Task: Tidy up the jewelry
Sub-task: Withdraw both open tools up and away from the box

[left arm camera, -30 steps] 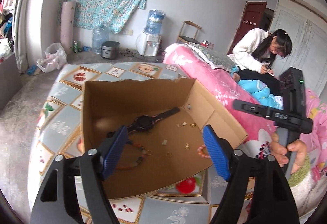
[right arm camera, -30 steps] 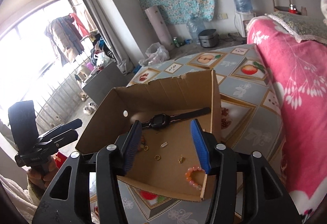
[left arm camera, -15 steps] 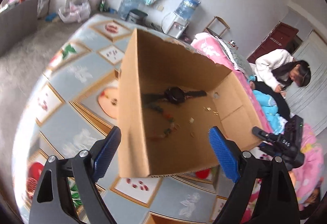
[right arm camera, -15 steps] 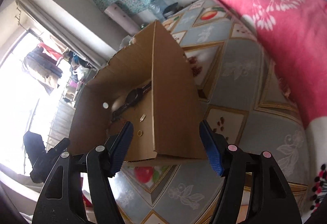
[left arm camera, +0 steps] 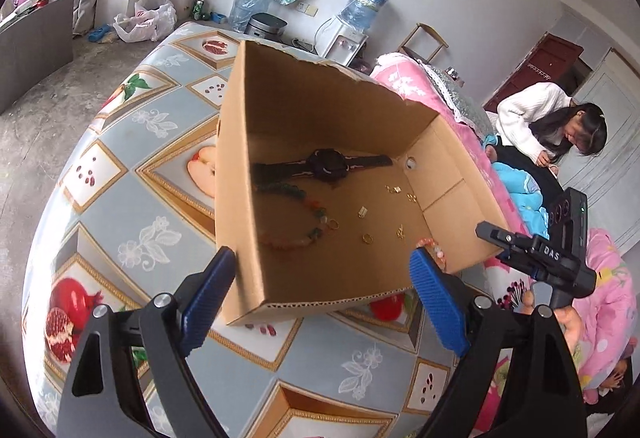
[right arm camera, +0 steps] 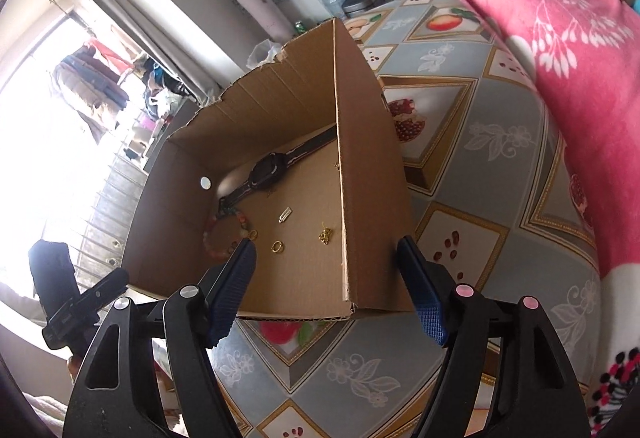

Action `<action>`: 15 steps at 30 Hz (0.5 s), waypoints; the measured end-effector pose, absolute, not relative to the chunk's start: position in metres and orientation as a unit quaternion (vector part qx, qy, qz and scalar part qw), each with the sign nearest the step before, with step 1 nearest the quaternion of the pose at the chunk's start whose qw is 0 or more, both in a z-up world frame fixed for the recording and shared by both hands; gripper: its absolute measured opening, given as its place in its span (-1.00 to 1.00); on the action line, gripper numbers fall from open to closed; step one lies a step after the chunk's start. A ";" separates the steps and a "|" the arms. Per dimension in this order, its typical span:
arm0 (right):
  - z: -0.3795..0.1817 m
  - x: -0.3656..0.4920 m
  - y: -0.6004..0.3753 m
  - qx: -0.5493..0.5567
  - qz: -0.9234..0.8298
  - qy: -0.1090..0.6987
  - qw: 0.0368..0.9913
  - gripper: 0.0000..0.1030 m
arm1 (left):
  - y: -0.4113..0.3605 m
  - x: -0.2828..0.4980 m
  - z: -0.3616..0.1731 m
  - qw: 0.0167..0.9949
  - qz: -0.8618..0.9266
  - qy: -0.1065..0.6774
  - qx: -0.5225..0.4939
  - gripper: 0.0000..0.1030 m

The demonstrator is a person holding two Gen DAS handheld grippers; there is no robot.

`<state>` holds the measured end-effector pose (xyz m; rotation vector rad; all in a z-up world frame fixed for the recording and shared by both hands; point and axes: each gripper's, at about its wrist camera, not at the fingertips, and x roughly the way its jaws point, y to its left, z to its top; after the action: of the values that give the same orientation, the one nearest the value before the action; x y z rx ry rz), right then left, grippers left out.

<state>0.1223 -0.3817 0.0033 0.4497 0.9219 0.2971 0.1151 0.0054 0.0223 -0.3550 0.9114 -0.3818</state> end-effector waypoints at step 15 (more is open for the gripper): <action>0.001 0.092 -0.367 0.204 0.147 0.433 0.866 0.36 | 0.015 0.060 0.035 0.892 -0.143 0.407 -0.138 0.67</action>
<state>0.0924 -0.3673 0.0006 0.4270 0.9069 0.3073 0.0596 0.0151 0.0346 -0.2863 0.8438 -0.2976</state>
